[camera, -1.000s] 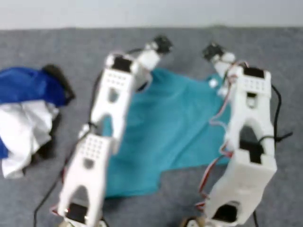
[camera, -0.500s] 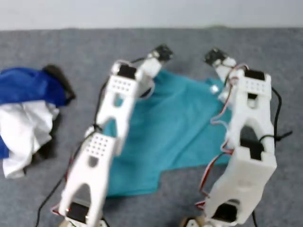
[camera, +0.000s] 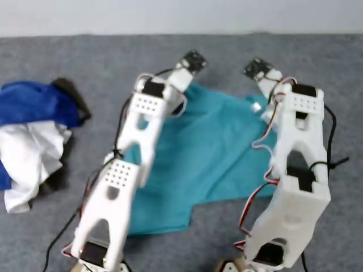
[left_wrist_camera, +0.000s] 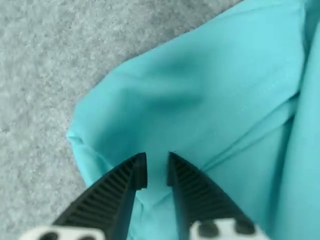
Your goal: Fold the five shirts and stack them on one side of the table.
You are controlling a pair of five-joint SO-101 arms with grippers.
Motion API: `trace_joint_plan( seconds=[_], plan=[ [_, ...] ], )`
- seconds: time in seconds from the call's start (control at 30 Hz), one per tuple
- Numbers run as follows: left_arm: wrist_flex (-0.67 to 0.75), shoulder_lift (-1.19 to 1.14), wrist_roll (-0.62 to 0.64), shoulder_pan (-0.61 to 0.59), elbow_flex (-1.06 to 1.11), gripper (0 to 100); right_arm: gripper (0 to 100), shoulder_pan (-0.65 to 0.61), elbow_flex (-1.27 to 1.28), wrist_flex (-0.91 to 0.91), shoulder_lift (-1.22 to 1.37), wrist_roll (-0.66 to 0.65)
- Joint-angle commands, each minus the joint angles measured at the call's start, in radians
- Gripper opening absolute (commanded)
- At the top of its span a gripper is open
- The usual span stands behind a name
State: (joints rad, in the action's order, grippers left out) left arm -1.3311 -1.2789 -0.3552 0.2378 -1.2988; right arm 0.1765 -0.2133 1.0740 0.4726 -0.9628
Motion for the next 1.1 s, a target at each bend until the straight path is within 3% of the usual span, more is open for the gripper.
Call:
trace_joint_plan(
  seconds=[0.0, 0.23, 0.43, 0.8, 0.93, 1.07],
  plan=[
    [0.058, -0.002, 0.008, -0.011, -0.035, 4, 1.0, 0.01, -0.068, 0.007, -0.015, 0.011],
    [0.077, -0.032, 0.006, -0.012, -0.058, 3, 1.0, 0.01, -0.068, 0.002, -0.013, 0.011],
    [0.038, -0.026, -0.077, -0.009, -0.058, 0, 1.0, 0.01, -0.068, -0.001, -0.013, 0.011],
    [-0.267, -0.011, -0.087, -0.002, -0.331, 0, 1.0, 0.01, -0.072, 0.004, -0.021, 0.011],
    [-0.269, -0.012, -0.087, 0.0, -0.309, 1, 1.0, 0.001, -0.072, 0.005, -0.021, 0.012],
    [-0.181, -0.012, -0.058, -0.005, -0.219, 9, 1.0, -0.015, -0.069, 0.007, -0.021, 0.012]
  ],
)
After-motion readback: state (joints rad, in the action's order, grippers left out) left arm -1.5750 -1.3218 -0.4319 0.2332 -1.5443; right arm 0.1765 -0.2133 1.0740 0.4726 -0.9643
